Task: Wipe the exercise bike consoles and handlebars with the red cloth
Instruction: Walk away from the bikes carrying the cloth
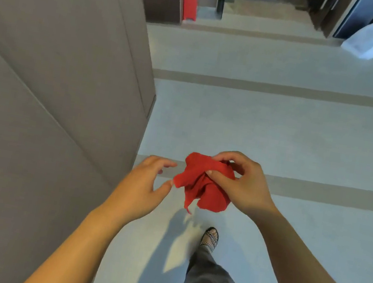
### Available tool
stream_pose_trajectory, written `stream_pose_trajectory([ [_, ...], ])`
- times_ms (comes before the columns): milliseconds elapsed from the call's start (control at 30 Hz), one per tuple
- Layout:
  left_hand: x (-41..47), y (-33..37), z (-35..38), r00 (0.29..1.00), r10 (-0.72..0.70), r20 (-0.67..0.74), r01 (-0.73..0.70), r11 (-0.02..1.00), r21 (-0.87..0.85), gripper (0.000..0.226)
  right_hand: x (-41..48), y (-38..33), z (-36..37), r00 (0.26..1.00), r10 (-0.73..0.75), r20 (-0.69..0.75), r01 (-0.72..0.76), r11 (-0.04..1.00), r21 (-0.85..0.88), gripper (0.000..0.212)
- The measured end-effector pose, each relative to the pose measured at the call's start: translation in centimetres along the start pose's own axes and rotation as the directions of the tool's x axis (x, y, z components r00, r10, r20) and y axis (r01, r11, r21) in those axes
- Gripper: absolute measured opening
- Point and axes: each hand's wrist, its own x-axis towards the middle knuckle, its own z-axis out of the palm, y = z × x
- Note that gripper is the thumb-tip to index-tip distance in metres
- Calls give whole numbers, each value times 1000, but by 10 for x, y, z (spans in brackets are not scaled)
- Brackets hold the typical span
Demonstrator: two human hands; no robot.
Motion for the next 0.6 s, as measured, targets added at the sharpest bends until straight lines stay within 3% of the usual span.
stream_pose_trajectory([
  [333,266,85,48,991,89,97,-88,996,-7,32,180,39,-165,980,83,-182,-91,995,-38,21],
  [600,440,117,89,983,97,154,-97,995,-5,29,322,78,-252,979,66,-195,-82,994,-73,22],
])
